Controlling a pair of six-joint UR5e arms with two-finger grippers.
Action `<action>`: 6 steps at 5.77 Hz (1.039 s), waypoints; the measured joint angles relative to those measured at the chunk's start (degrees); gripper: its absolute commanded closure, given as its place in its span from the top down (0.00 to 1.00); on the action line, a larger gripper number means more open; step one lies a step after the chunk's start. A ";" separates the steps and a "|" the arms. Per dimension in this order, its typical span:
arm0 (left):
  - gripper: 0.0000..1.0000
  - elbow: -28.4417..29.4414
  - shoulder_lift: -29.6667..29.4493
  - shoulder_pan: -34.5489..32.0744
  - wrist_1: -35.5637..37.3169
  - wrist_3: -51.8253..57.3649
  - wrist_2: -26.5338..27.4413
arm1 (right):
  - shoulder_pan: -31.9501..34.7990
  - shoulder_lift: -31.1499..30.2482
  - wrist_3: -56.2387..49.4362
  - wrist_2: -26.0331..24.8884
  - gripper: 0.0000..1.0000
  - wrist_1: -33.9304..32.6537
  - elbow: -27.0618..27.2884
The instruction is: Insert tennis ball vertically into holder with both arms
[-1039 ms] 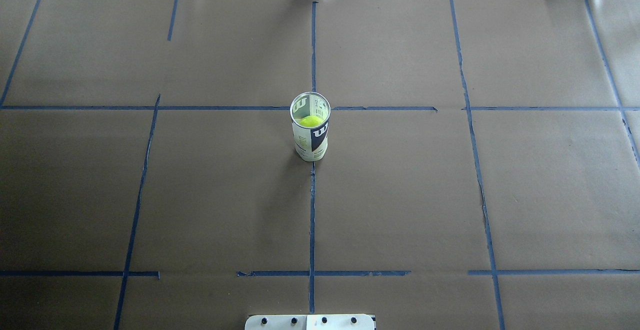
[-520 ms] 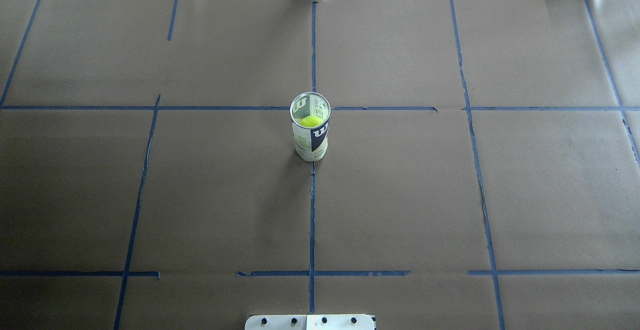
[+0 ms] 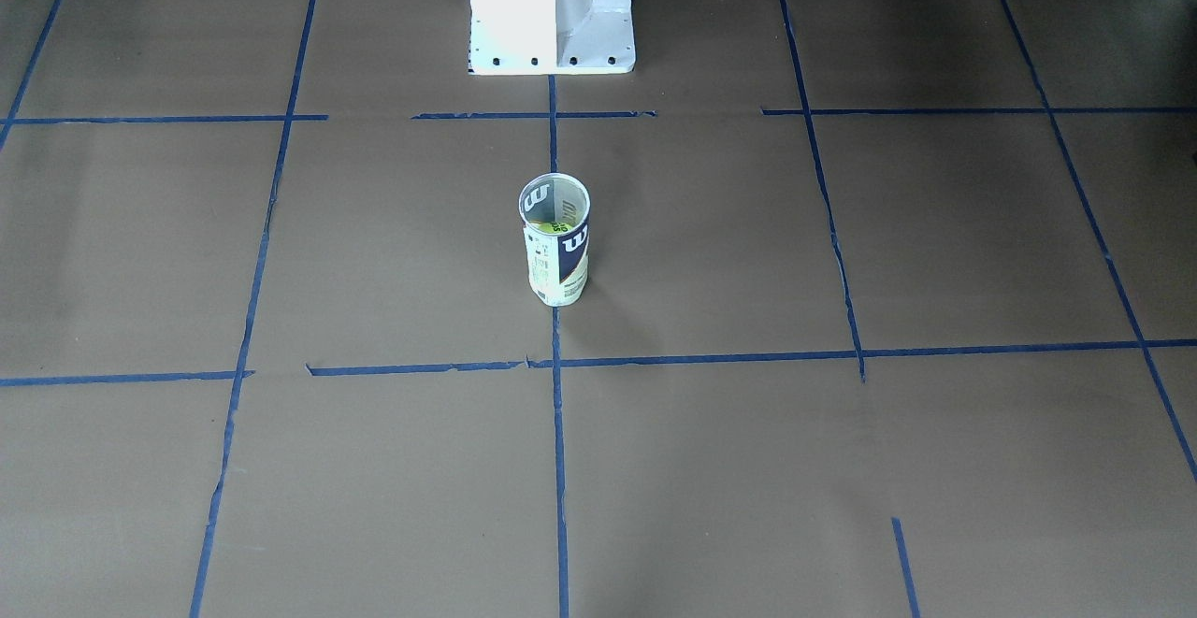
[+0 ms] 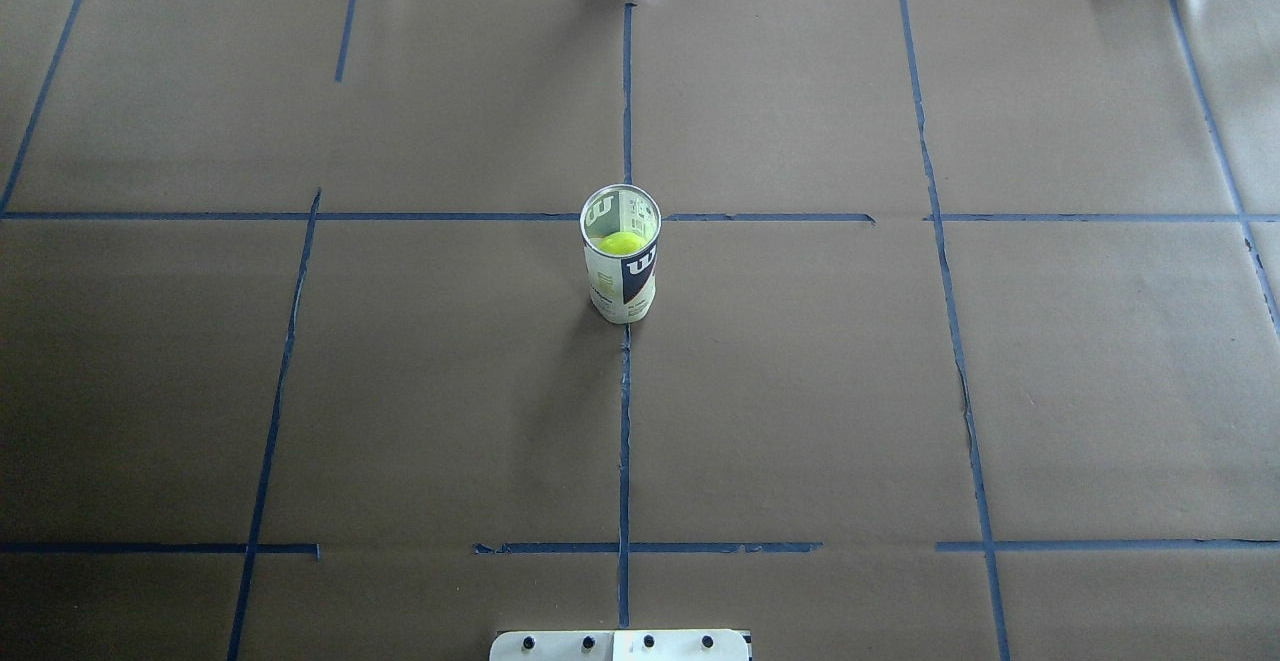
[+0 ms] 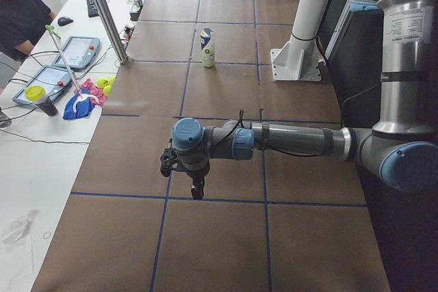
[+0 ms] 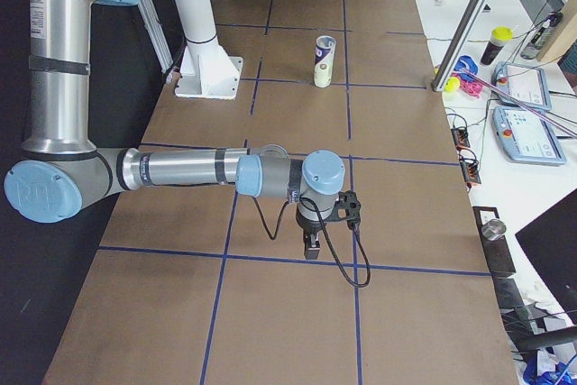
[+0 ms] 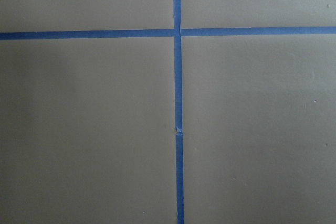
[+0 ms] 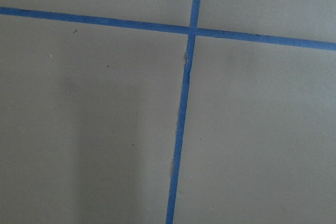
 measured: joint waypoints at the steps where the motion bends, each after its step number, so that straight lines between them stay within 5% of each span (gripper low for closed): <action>1: 1.00 0.20 0.02 0.01 0.15 0.13 -0.13 | 0.00 -0.06 0.11 0.08 1.00 0.13 -0.29; 6: 1.00 0.74 -0.12 0.02 -0.49 -0.15 0.72 | 0.00 0.48 0.58 -0.35 1.00 0.35 -0.25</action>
